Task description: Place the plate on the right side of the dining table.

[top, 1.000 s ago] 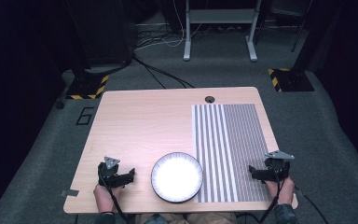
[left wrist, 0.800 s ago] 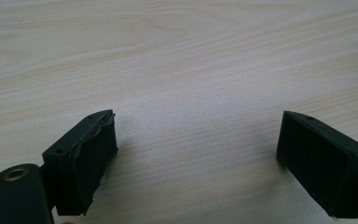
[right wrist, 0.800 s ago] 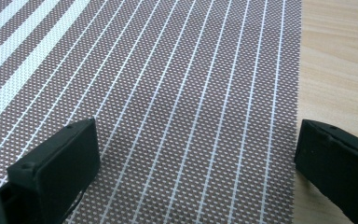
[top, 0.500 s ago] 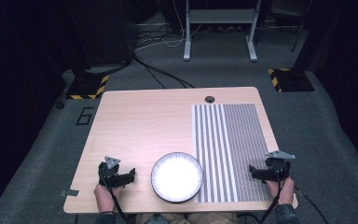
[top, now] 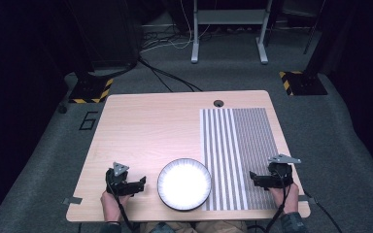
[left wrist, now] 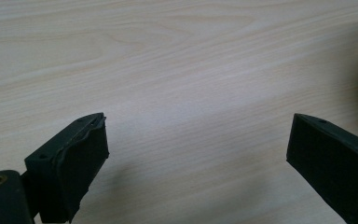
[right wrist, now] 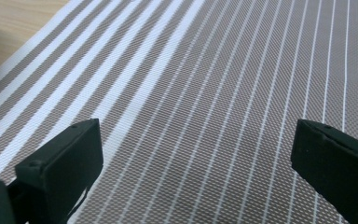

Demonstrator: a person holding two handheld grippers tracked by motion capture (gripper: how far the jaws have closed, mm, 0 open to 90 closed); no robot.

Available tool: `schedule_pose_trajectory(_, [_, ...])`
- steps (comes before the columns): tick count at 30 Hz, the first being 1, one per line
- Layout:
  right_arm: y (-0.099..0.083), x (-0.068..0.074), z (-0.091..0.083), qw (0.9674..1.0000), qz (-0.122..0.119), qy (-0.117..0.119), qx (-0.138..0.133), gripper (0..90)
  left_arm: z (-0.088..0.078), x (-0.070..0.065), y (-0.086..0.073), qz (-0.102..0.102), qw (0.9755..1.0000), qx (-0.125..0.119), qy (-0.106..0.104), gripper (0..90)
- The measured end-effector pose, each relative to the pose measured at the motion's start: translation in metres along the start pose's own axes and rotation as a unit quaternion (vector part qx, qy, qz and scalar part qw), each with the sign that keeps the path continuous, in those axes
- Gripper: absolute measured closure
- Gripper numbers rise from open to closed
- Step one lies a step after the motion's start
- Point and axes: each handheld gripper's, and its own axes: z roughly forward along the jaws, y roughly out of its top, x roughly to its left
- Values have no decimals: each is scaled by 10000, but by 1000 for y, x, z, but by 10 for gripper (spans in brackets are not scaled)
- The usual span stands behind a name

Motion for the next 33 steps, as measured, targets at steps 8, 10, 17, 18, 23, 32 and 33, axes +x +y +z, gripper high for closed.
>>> schedule_pose_trajectory(8, [13, 33, -6, 9986, -191, 478, -112, 17, 0, -11, -3, -151, 9992, -34, -359, 48])
schedule_pose_trajectory(10, [15, 40, -4, 9979, -223, 594, -137, 18, 1, -15, -3, -125, 9989, -24, -449, 48])
schedule_pose_trajectory(17, [22, 65, 0, 9952, -485, 849, -77, 18, 4, -23, -5, -98, 9982, -30, -595, 47])
schedule_pose_trajectory(18, [23, 69, 1, 9948, -513, 877, -67, 18, 5, -24, -5, -99, 9980, -9, -625, 47])
schedule_pose_trajectory(23, [28, 90, 7, 9916, -598, 1143, -22, 17, 6, -28, -7, -46, 9976, 28, -687, 41])
schedule_pose_trajectory(32, [33, 116, 19, 9852, -754, 1541, 56, 17, 6, -27, -10, -166, 9971, -116, -737, 33])
schedule_pose_trajectory(33, [34, 123, 23, 9840, -800, 1585, 110, 17, 6, -26, -10, -212, 9965, -118, -806, 30])
